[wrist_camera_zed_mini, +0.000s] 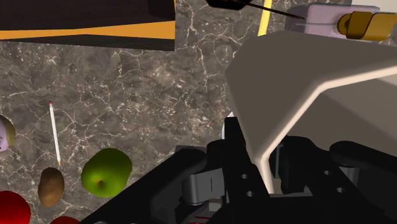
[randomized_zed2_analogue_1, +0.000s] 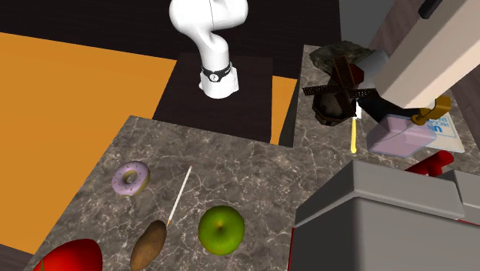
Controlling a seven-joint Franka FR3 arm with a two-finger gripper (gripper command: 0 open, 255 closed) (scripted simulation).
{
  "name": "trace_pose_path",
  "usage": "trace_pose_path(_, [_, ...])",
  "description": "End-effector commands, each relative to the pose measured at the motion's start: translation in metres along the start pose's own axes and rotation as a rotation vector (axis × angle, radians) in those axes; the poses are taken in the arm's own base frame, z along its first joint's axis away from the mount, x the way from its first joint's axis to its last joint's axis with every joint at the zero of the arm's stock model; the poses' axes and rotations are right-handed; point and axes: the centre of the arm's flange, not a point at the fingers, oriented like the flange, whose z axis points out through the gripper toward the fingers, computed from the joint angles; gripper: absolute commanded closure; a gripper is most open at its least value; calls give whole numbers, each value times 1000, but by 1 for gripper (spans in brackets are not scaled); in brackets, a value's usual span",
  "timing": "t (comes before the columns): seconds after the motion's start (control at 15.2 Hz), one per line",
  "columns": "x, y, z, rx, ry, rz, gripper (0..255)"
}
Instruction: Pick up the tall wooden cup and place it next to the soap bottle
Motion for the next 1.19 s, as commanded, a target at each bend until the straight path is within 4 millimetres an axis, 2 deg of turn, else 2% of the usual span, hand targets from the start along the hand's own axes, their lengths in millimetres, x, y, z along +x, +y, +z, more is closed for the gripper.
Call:
trace_pose_path(0.0, [-2, -5, 9, 1, 1, 1, 255])
trace_pose_path(1.12, [-1, -5, 99, 1, 1, 1, 255])
